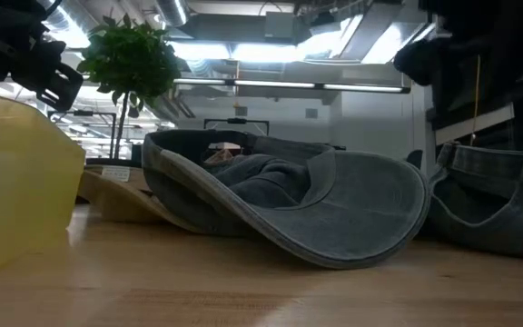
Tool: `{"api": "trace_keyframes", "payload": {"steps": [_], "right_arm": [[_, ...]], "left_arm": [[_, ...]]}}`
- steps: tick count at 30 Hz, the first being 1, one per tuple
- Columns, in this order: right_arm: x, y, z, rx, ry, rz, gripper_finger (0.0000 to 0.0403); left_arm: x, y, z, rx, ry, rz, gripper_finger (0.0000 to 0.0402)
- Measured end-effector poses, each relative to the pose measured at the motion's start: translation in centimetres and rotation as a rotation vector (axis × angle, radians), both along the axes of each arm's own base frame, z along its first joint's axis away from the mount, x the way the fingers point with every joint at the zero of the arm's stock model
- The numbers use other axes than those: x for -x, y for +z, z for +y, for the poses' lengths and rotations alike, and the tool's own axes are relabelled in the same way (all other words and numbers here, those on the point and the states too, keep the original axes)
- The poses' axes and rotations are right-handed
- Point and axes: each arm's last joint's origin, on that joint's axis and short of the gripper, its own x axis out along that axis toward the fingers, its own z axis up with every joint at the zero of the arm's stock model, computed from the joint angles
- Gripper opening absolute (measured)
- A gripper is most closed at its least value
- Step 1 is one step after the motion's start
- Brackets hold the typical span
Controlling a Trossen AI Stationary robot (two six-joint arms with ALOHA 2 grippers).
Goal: Pick & Place hat
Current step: Put the right gray cap into the blue bin
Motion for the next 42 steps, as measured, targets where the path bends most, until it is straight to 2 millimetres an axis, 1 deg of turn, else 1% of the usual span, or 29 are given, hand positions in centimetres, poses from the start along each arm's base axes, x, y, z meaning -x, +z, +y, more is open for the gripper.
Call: {"api": "trace_keyframes", "payload": {"steps": [2,9,14,16,19,24,25,29,31,35,38,42], "right_arm": [[-0.1,-0.6,-0.1,0.044,-0.01,0.018,0.0216],[0.2,-3.4,-0.3,0.098,-0.022,0.108,0.0216],[0.6,-4.6,-0.6,0.148,-0.063,0.132,0.0212],[0.7,-4.8,-0.6,0.149,-0.064,0.137,0.0196],[0.8,-4.9,-0.6,0.137,-0.078,0.143,0.0146],[0.8,-4.9,-0.6,0.109,-0.115,0.147,0.0026],[0.8,-4.9,-0.6,0.107,-0.121,0.147,0.0015],[0.7,-4.9,-0.6,0.102,-0.134,0.136,0.0018],[0.6,-4.8,-0.6,0.108,-0.151,0.132,0.0012],[0.1,-3.9,-0.5,0.074,-0.218,0.1,0.0009],[-0.3,-2.9,-0.5,0.088,-0.252,0.058,0.0007],[-1.3,-0.6,-0.4,0.108,-0.289,-0.037,0.0005]], "left_arm": [[0.0,0.0,0.0,0.0,0.0,0.0,0.0139],[0.0,0.0,0.0,0.0,0.0,0.0,0.0139],[0.0,0.0,0.0,0.0,0.0,0.0,0.0139],[0.0,0.0,0.0,0.0,0.0,0.0,0.0139],[0.0,0.0,0.0,0.0,0.0,0.0,0.0139],[0.0,0.0,0.0,0.0,0.0,0.0,0.0139],[0.0,0.0,0.0,0.0,0.0,0.0,0.0139],[0.0,0.0,0.0,0.0,-0.001,0.0,0.0139],[0.0,0.0,0.0,0.0,0.0,0.0,0.0139],[0.0,0.0,0.0,0.0,0.0,-0.001,0.0139],[0.0,0.0,0.0,0.0,0.0,-0.001,0.0139],[0.0,0.0,0.0,0.0,0.0,0.0,0.0139]]}}
